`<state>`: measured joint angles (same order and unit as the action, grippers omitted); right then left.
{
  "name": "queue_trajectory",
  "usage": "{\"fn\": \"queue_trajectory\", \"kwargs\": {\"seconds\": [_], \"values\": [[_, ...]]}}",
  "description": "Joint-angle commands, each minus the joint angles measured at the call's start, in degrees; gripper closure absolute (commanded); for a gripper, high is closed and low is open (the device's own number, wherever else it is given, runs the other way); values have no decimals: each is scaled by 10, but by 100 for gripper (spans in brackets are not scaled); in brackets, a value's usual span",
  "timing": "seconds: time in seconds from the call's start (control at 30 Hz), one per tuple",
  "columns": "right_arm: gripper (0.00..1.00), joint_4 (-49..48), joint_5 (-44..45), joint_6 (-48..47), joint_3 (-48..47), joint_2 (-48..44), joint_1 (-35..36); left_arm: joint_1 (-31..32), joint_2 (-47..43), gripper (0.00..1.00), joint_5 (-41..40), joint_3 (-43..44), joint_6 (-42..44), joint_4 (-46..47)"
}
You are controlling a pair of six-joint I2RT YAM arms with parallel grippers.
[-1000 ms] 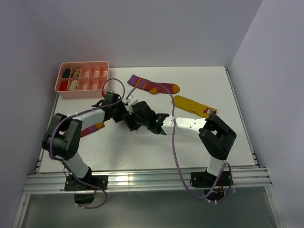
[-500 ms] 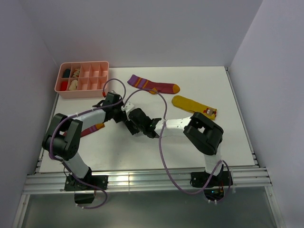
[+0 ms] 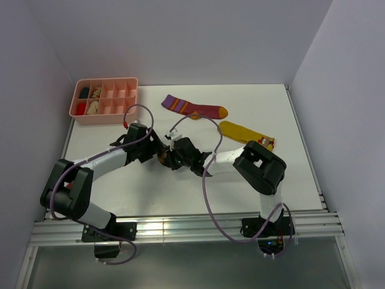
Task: Roll the socks
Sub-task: Pick up the sock at the center of the board.
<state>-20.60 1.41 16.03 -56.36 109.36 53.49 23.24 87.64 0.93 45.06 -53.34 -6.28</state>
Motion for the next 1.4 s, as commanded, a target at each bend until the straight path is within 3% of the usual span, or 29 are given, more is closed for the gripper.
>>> {"fn": "queue_trajectory", "kwargs": {"seconds": [0.0,0.2,0.43,1.1,1.3,1.37], "values": [[100,17,-85,76,43,23,-34,3,-61,17,-29,-20,-28,43],[100,-24,-190,131,59,44,-72,2,-102,16,-15,-75,-20,108],[100,-76,-284,177,75,74,-107,2,-84,16,20,-121,-13,196],[100,-153,-371,278,82,157,-150,2,18,25,14,-121,-19,206],[100,-150,-378,284,74,156,-151,2,71,37,25,-104,-20,189],[100,-146,-378,284,71,153,-151,2,85,47,24,-104,-24,186]]}}
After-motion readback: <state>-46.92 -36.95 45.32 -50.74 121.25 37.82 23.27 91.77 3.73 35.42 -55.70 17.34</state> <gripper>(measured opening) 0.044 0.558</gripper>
